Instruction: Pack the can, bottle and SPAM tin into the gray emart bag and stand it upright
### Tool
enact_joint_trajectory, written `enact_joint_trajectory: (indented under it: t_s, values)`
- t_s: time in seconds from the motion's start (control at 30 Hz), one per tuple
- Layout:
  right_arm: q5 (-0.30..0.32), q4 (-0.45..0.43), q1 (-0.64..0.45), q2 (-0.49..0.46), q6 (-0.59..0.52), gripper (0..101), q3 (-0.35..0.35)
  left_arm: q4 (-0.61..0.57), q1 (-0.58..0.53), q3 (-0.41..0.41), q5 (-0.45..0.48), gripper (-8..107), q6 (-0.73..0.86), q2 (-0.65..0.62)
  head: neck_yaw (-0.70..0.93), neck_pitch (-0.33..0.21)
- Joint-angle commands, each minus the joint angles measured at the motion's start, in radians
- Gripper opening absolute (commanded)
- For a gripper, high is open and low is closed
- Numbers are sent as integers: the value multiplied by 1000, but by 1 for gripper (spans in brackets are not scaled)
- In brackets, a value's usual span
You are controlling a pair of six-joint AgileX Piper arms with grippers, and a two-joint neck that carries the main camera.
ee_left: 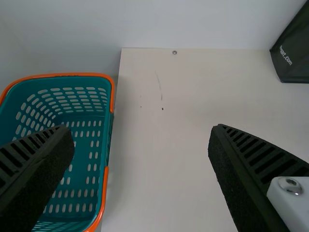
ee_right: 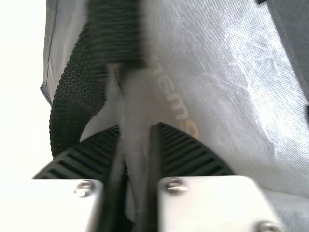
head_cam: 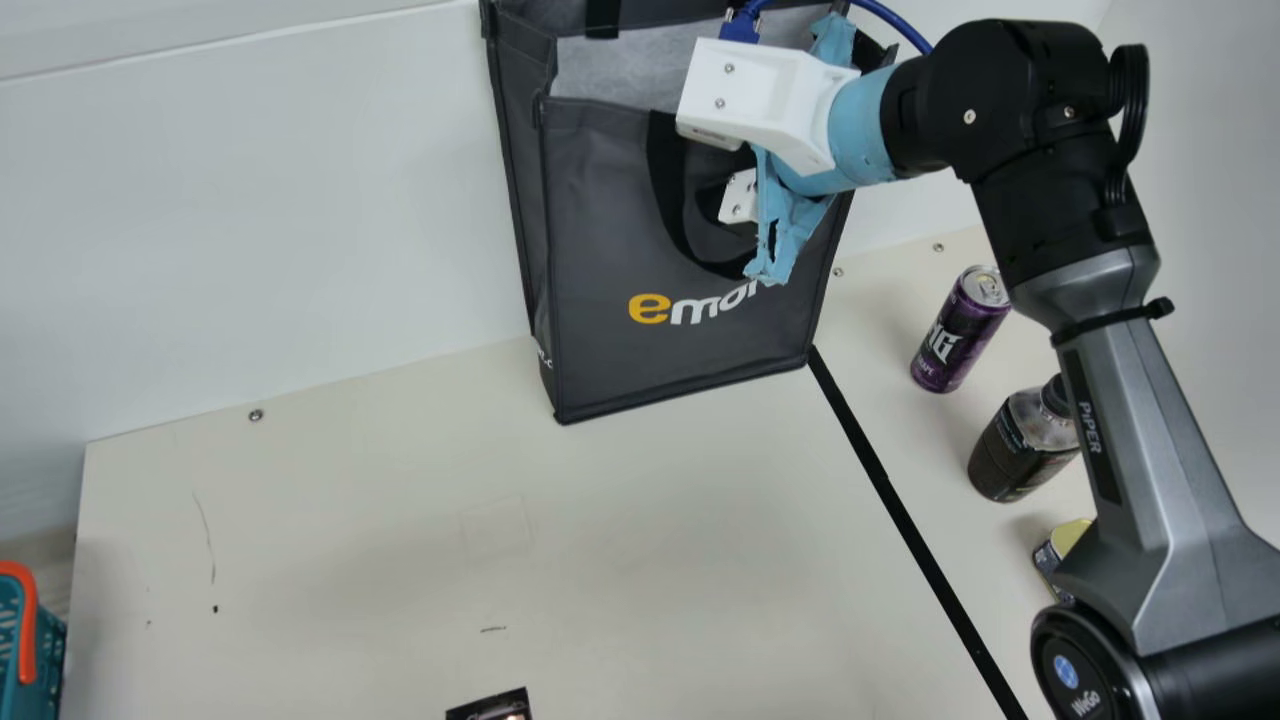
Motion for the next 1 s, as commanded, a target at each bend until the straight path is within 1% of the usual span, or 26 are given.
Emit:
enact_joint_trajectory:
  t_s: [0.0,0.27,0.53,0.8,0.97]
  values:
    - [0,5,-1,-2,-2,0,2,0,0,0,0,90,0,0,-2,-23]
    - [0,8,8,-26,11,0,6,0,0,0,0,90,0,0,-2,-23]
    - [0,-8,38,-85,50,0,24,0,0,0,0,90,0,0,-2,-23]
    - [0,-60,93,-166,95,0,58,0,0,0,0,90,0,0,-2,-23]
    - [0,-117,142,-222,119,0,92,0,0,0,0,90,0,0,-2,-23]
